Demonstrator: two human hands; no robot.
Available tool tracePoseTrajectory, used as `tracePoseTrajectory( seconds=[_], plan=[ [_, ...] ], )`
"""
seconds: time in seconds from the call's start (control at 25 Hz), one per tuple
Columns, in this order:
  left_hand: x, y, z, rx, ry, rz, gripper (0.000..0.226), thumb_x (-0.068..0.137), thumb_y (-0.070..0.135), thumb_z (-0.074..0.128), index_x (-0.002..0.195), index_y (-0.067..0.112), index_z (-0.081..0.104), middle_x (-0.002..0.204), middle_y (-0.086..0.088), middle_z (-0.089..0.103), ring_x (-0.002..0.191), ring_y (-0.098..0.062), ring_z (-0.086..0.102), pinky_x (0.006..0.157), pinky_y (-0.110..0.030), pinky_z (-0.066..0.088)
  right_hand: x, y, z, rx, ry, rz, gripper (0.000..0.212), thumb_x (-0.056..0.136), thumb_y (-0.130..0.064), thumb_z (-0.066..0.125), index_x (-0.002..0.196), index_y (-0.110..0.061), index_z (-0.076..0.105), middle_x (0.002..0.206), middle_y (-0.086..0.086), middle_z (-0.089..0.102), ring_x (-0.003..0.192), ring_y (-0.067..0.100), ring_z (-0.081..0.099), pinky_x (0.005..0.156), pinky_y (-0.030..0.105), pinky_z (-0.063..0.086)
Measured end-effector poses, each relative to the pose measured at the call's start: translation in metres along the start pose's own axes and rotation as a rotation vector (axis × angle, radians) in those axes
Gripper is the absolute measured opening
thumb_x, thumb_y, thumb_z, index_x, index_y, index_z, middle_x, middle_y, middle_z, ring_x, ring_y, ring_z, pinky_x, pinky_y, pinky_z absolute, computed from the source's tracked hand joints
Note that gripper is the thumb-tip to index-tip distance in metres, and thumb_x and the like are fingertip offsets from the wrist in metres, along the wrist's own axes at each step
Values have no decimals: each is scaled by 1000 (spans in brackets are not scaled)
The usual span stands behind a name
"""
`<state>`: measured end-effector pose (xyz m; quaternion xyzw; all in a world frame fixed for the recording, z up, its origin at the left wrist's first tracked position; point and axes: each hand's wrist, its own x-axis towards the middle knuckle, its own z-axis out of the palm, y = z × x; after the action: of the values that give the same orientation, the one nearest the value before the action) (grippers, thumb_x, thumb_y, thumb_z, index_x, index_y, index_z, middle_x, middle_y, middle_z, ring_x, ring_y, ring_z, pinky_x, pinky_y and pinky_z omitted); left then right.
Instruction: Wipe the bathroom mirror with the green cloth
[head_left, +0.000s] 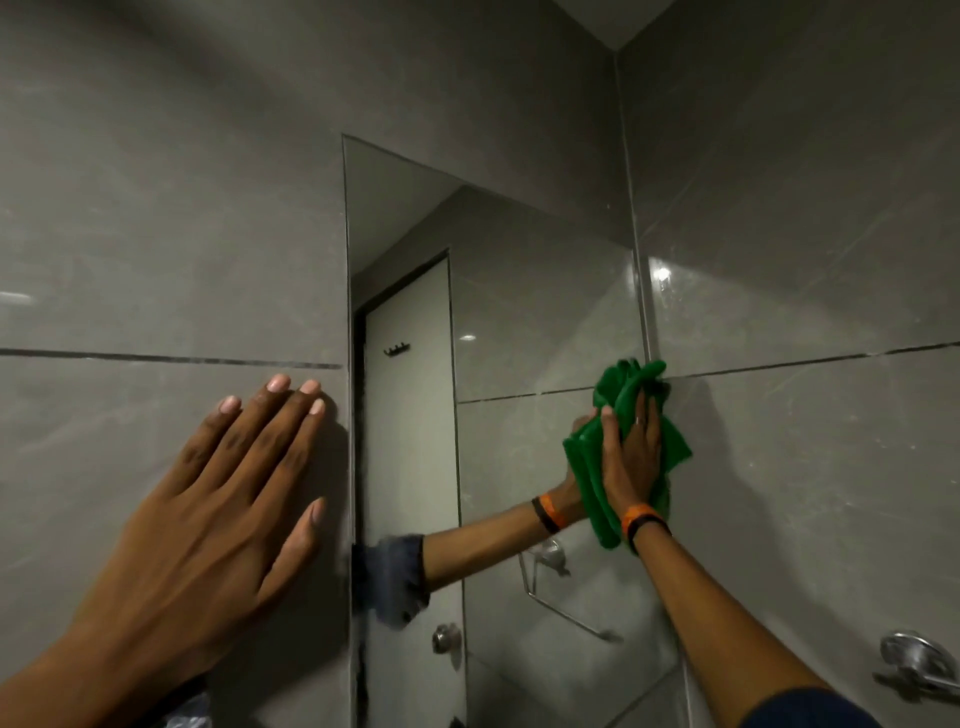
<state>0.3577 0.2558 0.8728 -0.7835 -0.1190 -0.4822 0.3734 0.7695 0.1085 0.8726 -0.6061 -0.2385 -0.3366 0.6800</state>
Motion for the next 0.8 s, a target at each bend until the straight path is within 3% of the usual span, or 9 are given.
tracePoseTrajectory(
  seconds=[0.16, 0.36, 0.52, 0.8],
  plan=[
    [0, -5, 15, -24, -32, -47, 72, 95, 46, 31, 156, 8, 21, 166, -15, 20, 154, -32, 14, 126, -50, 10, 80, -48, 8, 13, -86, -129, 77, 91, -60, 40, 158, -29, 19, 169, 6, 16, 154, 29, 21, 124, 54, 21],
    [-1, -14, 39, 15, -151, -83, 79, 92, 52, 35, 158, 17, 9, 170, -7, 4, 156, -30, 4, 123, -56, 17, 155, -87, 17, -39, -178, -214, 80, 90, -64, 39, 159, -30, 15, 170, 6, 10, 156, 29, 15, 126, 53, 15],
    [0, -16, 43, 47, -185, -102, 83, 91, 54, 38, 158, 18, 7, 170, -6, 1, 156, -29, 1, 124, -55, 15, 160, -85, 18, -45, -182, -238, 80, 90, -66, 39, 158, -32, 15, 170, 5, 11, 156, 30, 16, 126, 54, 17],
    [-1, -4, 16, 36, -5, -39, 73, 97, 50, 26, 157, 10, 14, 168, -11, 12, 155, -28, 8, 127, -45, 3, 111, -55, 10, 3, -148, -187, 82, 88, -68, 39, 158, -33, 15, 170, 3, 15, 153, 31, 24, 122, 59, 26]
  ],
)
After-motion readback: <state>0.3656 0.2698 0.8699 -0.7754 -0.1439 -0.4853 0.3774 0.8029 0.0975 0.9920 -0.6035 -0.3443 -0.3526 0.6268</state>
